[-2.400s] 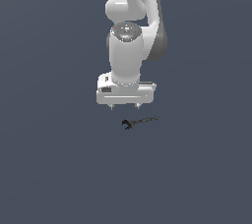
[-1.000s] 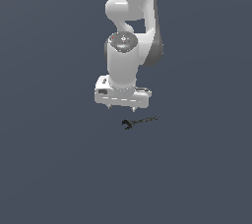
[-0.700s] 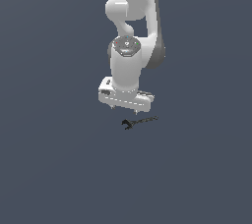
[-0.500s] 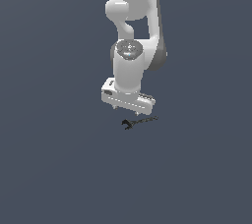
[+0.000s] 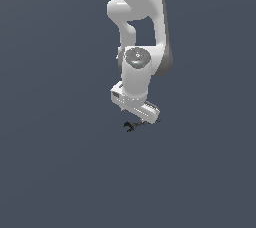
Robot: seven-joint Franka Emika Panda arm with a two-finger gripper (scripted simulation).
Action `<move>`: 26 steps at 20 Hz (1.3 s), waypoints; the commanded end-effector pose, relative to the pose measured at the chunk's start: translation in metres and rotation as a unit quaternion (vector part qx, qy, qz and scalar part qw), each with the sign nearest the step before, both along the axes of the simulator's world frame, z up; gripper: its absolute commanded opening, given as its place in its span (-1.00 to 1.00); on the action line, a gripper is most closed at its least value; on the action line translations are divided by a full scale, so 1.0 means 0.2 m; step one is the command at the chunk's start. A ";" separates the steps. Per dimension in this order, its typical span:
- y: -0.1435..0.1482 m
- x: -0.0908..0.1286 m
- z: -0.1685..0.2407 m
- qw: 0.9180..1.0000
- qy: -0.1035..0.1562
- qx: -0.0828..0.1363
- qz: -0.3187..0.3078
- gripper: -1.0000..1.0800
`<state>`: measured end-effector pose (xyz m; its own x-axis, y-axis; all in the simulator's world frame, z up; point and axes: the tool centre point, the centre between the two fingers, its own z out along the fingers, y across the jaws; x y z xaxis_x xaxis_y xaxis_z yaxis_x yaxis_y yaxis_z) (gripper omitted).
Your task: Pick up the object and move it to a goal position.
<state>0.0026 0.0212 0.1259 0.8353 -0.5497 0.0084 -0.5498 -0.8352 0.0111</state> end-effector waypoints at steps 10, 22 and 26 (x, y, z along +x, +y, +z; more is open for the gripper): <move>0.11 -0.02 -0.12 0.989 0.000 0.005 -0.147 0.92; 0.21 -0.05 -0.25 0.955 -0.001 0.007 -0.298 0.92; 0.23 -0.06 -0.28 0.941 -0.001 0.007 -0.340 0.92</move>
